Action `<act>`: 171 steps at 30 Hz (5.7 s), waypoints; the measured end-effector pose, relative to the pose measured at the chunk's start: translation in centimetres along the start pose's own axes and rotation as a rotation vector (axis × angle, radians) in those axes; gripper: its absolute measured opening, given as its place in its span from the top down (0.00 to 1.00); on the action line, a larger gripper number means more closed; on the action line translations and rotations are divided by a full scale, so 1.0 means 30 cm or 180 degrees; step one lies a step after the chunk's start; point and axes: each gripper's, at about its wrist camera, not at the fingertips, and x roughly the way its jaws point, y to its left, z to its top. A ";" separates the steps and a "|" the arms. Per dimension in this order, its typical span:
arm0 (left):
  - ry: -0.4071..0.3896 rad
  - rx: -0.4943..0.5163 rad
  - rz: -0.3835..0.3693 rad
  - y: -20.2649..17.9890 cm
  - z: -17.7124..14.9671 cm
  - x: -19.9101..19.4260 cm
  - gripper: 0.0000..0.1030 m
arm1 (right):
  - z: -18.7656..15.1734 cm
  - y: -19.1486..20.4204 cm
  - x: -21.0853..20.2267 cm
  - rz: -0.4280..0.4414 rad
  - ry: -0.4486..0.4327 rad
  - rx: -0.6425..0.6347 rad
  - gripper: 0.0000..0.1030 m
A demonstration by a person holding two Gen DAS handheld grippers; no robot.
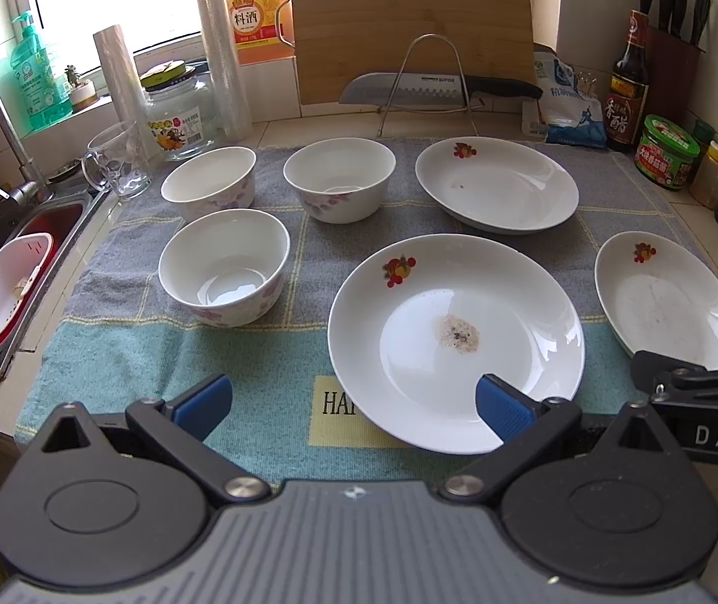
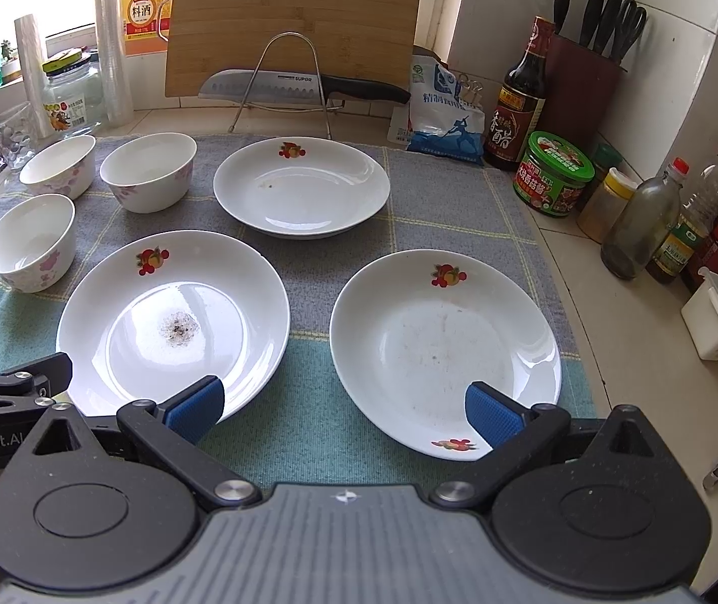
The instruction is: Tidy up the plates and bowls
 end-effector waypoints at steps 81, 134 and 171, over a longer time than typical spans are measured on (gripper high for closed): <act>-0.0510 0.1214 -0.1249 -0.187 0.237 0.165 0.01 | -0.235 -0.302 0.228 0.0039 -0.0256 0.0270 0.00; 0.0900 0.2863 -0.2182 -0.844 0.430 0.570 0.33 | -0.289 -0.383 0.327 0.0582 -0.0796 -0.0224 0.00; 0.0705 0.2769 -0.2250 -0.947 0.581 0.688 0.33 | -0.095 -0.556 0.474 0.0617 -0.0670 -0.0370 0.00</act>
